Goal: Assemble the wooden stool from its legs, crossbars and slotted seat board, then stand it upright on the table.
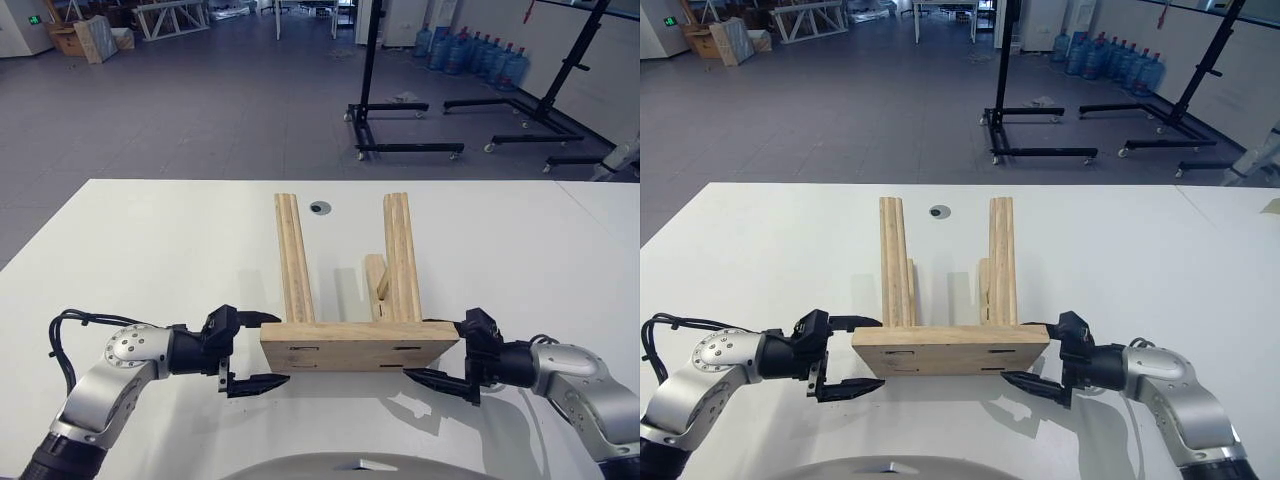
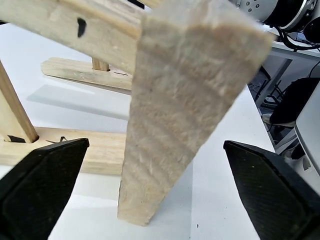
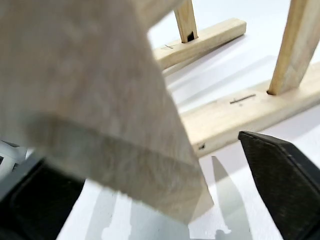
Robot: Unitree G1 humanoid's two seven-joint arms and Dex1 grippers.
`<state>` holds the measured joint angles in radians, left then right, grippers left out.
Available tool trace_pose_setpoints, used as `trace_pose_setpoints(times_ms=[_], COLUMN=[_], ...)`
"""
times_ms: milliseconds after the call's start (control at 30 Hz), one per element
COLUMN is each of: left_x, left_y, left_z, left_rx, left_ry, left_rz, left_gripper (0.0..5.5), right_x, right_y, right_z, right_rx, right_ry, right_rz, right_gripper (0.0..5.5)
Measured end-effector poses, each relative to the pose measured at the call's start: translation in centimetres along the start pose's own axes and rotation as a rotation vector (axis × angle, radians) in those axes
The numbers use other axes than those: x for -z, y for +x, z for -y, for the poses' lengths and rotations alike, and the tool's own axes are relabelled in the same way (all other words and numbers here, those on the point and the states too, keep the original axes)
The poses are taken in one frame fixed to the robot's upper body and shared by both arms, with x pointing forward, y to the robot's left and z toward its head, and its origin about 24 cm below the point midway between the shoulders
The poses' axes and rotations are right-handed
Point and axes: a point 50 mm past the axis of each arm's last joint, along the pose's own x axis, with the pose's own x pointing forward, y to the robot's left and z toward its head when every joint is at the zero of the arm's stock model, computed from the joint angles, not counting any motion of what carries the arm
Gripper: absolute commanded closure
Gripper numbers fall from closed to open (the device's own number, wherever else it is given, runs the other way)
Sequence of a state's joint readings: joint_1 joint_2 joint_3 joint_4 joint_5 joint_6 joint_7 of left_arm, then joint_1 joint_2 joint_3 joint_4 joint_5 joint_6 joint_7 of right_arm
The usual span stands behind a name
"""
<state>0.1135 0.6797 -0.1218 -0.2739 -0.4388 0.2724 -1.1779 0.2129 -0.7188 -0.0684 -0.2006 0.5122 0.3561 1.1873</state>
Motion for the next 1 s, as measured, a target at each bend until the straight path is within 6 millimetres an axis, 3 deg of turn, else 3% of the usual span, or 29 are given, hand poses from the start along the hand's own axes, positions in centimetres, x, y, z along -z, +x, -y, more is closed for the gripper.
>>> trace_pose_setpoints(times_ms=[300, 500, 633, 767, 1000], left_x=[-0.3, -1.0, -2.7, -5.8, -11.3], left_y=[1.0, 1.1, 0.5, -0.3, -0.6], left_z=[-0.8, -1.5, -2.4, -3.7, -7.7], left_rx=[0.019, 0.046, 0.054, 0.009, -0.108], left_ry=[-0.059, -0.167, -0.256, -0.288, -0.495], left_rz=[0.048, 0.042, 0.075, 0.156, 0.357], left_gripper=[2.46, 3.28, 3.39, 3.54, 3.66], right_x=[0.4, 0.1, -2.5, -6.2, -12.6], right_y=[0.4, 0.2, 0.1, -0.1, 0.6], right_z=[-0.1, 0.1, 0.8, 2.0, 5.7], right_rx=[-0.041, -0.079, -0.078, -0.069, -0.030], right_ry=[0.044, 0.085, 0.097, 0.192, 0.536], right_rz=[0.047, 0.033, 0.080, 0.181, 0.415], right_gripper=[2.82, 3.18, 3.18, 3.18, 3.19])
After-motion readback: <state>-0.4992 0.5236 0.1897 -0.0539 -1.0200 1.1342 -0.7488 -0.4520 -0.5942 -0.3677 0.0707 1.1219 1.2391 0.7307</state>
